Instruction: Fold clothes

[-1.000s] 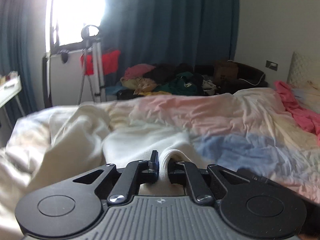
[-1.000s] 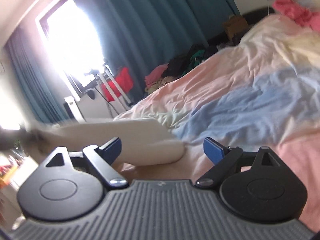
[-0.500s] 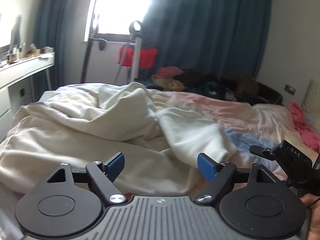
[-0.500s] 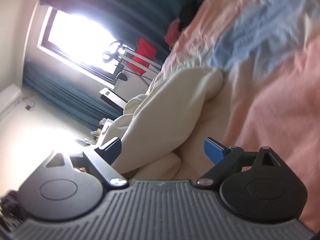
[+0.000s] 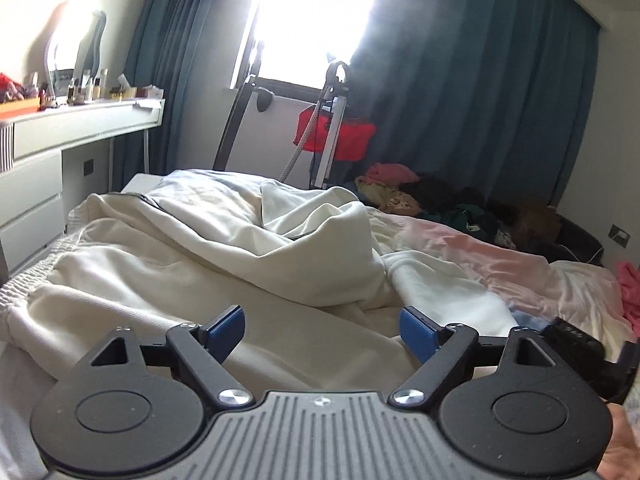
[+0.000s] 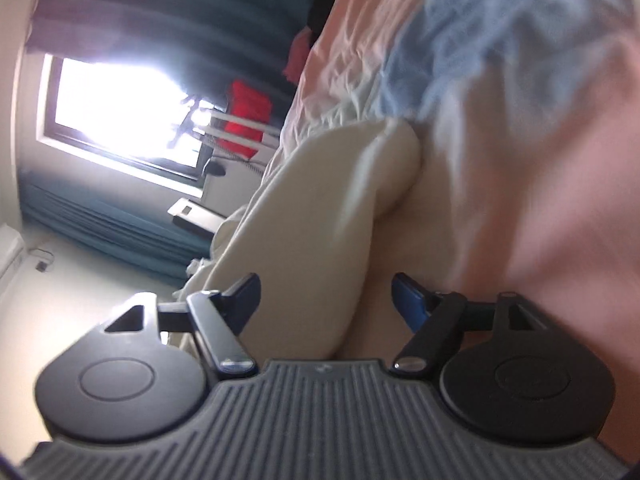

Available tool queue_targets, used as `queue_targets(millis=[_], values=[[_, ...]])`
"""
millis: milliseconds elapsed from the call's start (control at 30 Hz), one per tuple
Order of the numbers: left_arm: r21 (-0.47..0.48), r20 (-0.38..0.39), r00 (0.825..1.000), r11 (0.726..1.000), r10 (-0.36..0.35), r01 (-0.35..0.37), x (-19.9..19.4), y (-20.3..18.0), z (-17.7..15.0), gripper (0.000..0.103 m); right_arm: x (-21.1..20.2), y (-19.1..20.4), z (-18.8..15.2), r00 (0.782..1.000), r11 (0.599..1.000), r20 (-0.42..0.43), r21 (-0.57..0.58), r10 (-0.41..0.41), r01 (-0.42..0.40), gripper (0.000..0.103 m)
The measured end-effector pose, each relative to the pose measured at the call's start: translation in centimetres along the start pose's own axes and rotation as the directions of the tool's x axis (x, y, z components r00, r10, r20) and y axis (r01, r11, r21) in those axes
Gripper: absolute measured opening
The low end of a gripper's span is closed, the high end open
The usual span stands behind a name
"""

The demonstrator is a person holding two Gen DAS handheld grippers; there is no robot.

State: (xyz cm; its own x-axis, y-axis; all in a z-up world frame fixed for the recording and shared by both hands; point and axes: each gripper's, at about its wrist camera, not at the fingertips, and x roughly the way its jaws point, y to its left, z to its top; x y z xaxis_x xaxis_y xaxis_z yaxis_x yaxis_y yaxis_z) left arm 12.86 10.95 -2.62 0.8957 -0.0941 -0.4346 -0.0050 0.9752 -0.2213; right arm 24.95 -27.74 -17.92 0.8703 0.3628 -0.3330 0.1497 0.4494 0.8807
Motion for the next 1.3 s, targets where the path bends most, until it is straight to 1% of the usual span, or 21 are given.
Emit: queue_targets(millis=[33,100,167,200,233,267,300,333,400,500,567,633,767,800,833,933,1033,1100,1200,1233,1300], values=[[-0.019,0.004,1.000,1.000,0.004,-0.004,0.3,0.4,0.0,0.086,1.0,0.2,0.2,1.000,0.999,0.013,-0.032,-0.012,0.012,0.073],[-0.048,0.005,1.000,0.999,0.004,-0.004,1.1,1.2,-0.1,0.086,2.6,0.3,0.9,0.997,0.997,0.051,-0.047,-0.054,0.057,0.072],[-0.061,-0.006,1.000,0.998,0.004,-0.004,2.3,1.7,-0.4,0.086,4.2,0.4,1.6,0.991,0.993,0.089,-0.059,-0.096,0.101,0.064],[-0.067,-0.019,1.000,0.998,0.005,-0.006,2.9,1.9,-0.6,0.086,5.0,0.5,1.9,0.987,0.990,0.109,-0.065,-0.116,0.124,0.052],[-0.073,-0.033,0.999,0.997,0.004,-0.007,3.5,2.1,-0.8,0.086,5.2,0.8,2.6,0.981,0.984,0.126,-0.080,-0.146,0.157,0.035],[-0.083,-0.048,0.999,0.997,-0.002,-0.002,4.1,2.3,-0.9,0.086,5.5,1.2,3.3,0.974,0.978,0.144,-0.093,-0.175,0.189,0.026],[-0.095,-0.064,0.998,0.995,-0.007,0.001,4.8,2.5,-1.1,0.086,5.7,1.6,4.0,0.966,0.969,0.162,-0.106,-0.203,0.222,0.013],[-0.105,-0.074,0.997,0.994,-0.011,0.004,5.3,2.6,-1.2,0.086,6.0,2.0,4.7,0.956,0.960,0.181,-0.119,-0.230,0.253,0.010],[-0.111,-0.084,0.996,0.994,-0.016,0.007,6.0,2.6,-1.3,0.086,5.5,3.2,6.6,0.942,0.944,0.231,-0.168,-0.243,0.285,0.009],[-0.093,-0.091,0.996,0.996,-0.015,0.006,6.3,2.2,-1.3,0.086,2.8,4.9,9.1,0.918,0.919,0.308,-0.224,-0.250,0.325,0.008],[-0.072,-0.093,0.996,0.997,-0.006,-0.001,6.3,1.8,-1.5,0.086,0.1,5.3,10.8,0.890,0.903,0.371,-0.228,-0.265,0.364,0.008],[-0.059,-0.100,0.995,0.998,-0.004,-0.002,6.1,1.6,-1.6,0.086,-3.1,4.8,12.4,0.849,0.888,0.443,-0.209,-0.288,0.410,0.008],[-0.080,-0.106,0.994,0.997,-0.012,0.003,5.5,1.5,-1.4,0.086,-10.7,2.5,14.6,0.738,0.853,0.571,-0.119,-0.360,0.508,0.007],[-0.088,-0.106,0.994,0.996,-0.015,0.006,5.3,1.6,-1.3,0.087,-12.4,1.5,14.9,0.715,0.844,0.585,-0.091,-0.384,0.528,0.007],[-0.093,-0.108,0.994,0.996,-0.006,-0.004,5.3,1.7,-1.2,0.087,-13.9,0.6,15.2,0.700,0.838,0.588,-0.068,-0.405,0.541,0.007],[-0.139,-0.147,0.989,0.989,0.018,-0.038,5.1,2.5,-1.1,0.087,-16.8,-2.2,14.7,0.704,0.835,0.562,-0.043,-0.434,0.548,0.007],[-0.213,-0.192,0.981,0.974,0.036,-0.078,4.4,3.8,-1.1,0.087,-17.8,-4.4,14.5,0.734,0.853,0.500,0.018,-0.460,0.522,0.007],[-0.289,-0.220,0.975,0.952,0.036,-0.101,3.3,5.5,-1.2,0.087,-18.1,-5.2,14.5,0.758,0.877,0.496,0.012,-0.423,0.481,0.008],[-0.397,-0.262,0.964,0.907,0.034,-0.140,1.6,8.0,-1.4,0.087,-17.9,-5.3,14.0,0.775,0.872,0.494,-0.066,-0.394,0.485,0.008],[-0.426,-0.268,0.962,0.890,0.047,-0.162,1.1,9.0,-1.2,0.087,-17.9,-5.3,13.7,0.780,0.868,0.490,-0.088,-0.389,0.488,0.008],[-0.465,-0.282,0.956,0.860,0.082,-0.211,0.6,10.6,-0.8,0.087,-18.1,-5.7,13.5,0.785,0.871,0.470,-0.065,-0.404,0.487,0.008]])
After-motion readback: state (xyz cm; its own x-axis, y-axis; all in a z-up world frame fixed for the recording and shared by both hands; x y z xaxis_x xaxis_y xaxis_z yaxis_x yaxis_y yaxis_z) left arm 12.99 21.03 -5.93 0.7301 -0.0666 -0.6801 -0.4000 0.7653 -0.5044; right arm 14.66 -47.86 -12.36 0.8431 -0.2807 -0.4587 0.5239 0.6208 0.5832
